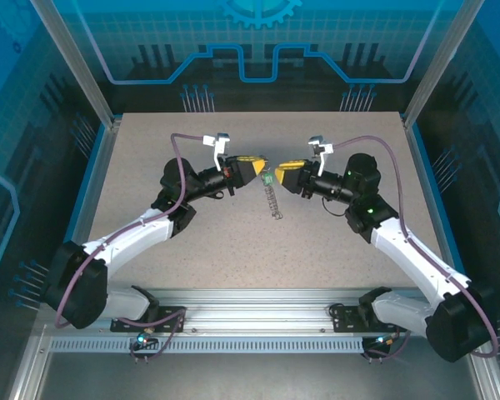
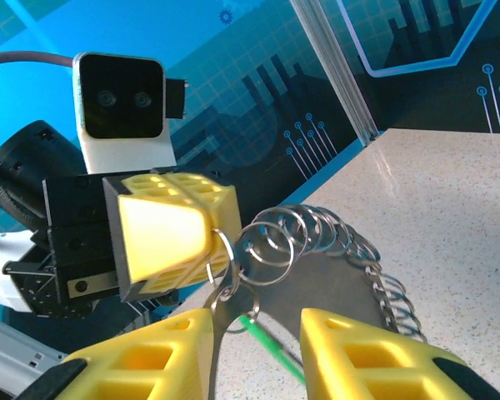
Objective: Put the keys on the keyring
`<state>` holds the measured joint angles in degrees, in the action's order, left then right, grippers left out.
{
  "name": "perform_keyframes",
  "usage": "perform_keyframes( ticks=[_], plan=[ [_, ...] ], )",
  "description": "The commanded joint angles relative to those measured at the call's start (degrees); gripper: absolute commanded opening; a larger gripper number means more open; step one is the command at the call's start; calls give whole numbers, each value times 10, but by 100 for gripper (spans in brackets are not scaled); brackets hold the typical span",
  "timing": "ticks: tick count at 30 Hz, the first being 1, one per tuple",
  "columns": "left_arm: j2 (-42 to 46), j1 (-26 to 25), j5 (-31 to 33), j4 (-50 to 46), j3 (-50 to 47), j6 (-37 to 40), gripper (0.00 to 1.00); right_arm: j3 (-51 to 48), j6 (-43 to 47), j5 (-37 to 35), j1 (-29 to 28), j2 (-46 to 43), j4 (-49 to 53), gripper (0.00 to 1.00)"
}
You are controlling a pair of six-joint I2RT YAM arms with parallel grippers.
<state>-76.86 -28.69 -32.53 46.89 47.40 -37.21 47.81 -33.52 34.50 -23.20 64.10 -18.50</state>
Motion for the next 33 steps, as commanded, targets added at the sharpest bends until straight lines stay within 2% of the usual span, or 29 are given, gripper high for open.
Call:
perform_keyframes(
  ticks=[1,15,23,26,28,33],
  plan=[
    [13,-5,10,40,-4,-3,0,23,-23,3,-5,8,-50,35],
    [12,-6,6,37,-3,0,0,50,-22,7,-25,41,-65,32],
    [14,-6,8,36,-4,0,0,55,-13,15,-30,49,-54,21],
    [14,-7,9,38,-5,0,0,51,-6,17,-31,46,-46,12],
    [15,-7,9,37,-4,0,0,50,-2,18,-31,45,-41,1],
    [17,-6,0,31,-1,6,0,62,28,34,-27,44,-7,0]
  ],
)
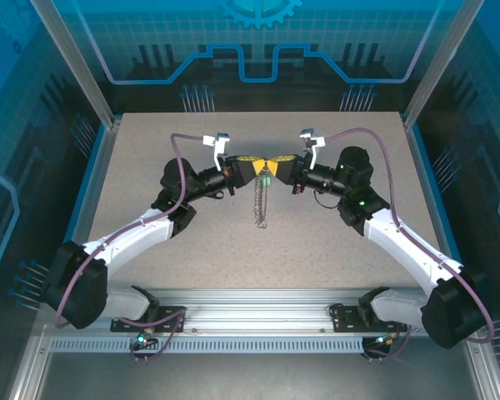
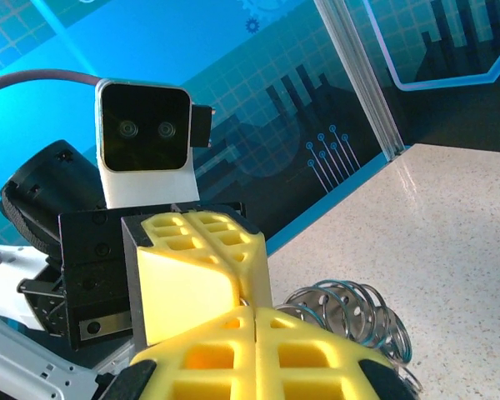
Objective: Put the keys on the keyring
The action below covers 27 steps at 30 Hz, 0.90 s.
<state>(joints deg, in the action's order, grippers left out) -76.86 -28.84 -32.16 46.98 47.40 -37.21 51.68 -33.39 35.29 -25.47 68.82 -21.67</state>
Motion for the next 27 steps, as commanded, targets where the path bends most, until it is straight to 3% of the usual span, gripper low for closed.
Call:
perform_keyframes(
  ticks=[1,2,6,10,18,27],
  plan=[
    [20,-4,-10,18,2,14,0,32,38,34,-2,-1,41,0],
    [24,-3,-14,3,6,22,3,41,50,43,1,1,57,0],
    [49,5,-33,-71,22,74,31,94,118,92,20,12,159,0],
    [71,17,-64,-176,51,143,44,153,192,134,40,31,265,0],
    [65,32,-112,-341,117,246,50,231,296,196,63,70,402,0],
    [25,35,-162,-379,156,262,49,254,329,228,66,93,447,0]
  ],
)
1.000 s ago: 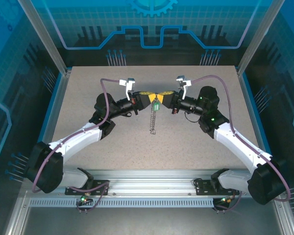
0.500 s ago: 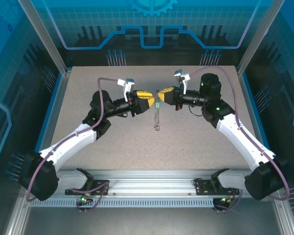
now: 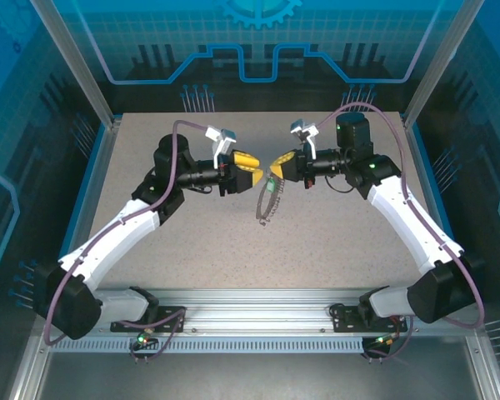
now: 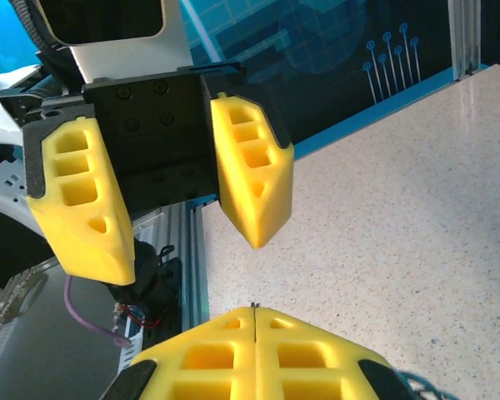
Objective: Put the keys on the keyring
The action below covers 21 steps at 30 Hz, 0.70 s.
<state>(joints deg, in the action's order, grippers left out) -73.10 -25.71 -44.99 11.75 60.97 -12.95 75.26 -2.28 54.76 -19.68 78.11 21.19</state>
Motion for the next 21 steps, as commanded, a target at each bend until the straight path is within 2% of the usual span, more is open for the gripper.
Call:
perform_keyframes(
  ticks=[1,21],
  plan=[
    [-16,4,-36,-27,21,19,49,14,13,33,8,-1,12,0],
    [-50,-1,-50,18,28,-13,45,-9,-9,48,-1,0,-29,0]
  ],
)
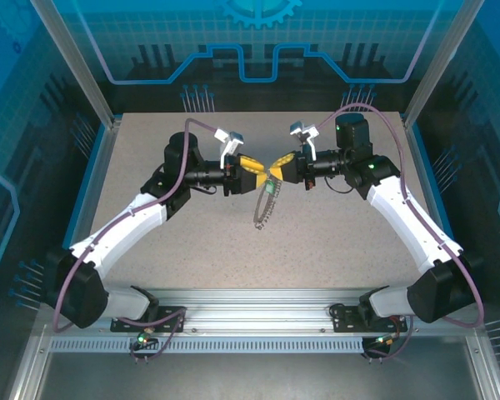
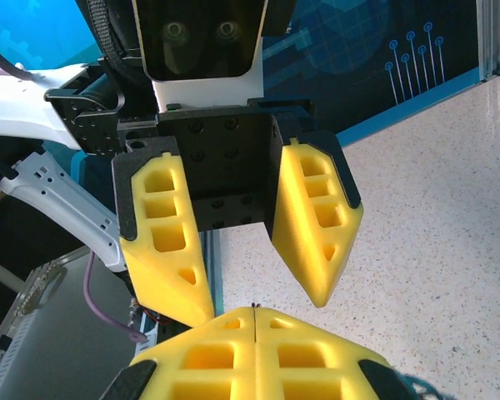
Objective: Put the keys on the keyring
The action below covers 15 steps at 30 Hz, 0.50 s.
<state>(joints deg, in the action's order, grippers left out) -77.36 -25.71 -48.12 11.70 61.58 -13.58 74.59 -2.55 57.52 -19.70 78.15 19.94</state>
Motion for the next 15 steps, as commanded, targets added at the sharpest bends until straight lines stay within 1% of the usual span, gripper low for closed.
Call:
perform_keyframes(
  ticks=[1,3,6,11,15],
  plan=[
    [-8,-3,-20,22,22,-7,44,-2,-6,19,-1,1,-17,0],
    [-11,-4,-21,24,23,-8,41,-2,-7,19,-2,2,-18,0],
    [-15,-5,-21,35,23,-15,40,-3,-7,20,-4,3,-18,0],
    [-17,-7,-22,47,24,-20,35,-3,-6,19,-5,5,-20,0],
    [-19,-11,-24,57,24,-27,26,-3,-7,19,-7,6,-19,0]
  ],
)
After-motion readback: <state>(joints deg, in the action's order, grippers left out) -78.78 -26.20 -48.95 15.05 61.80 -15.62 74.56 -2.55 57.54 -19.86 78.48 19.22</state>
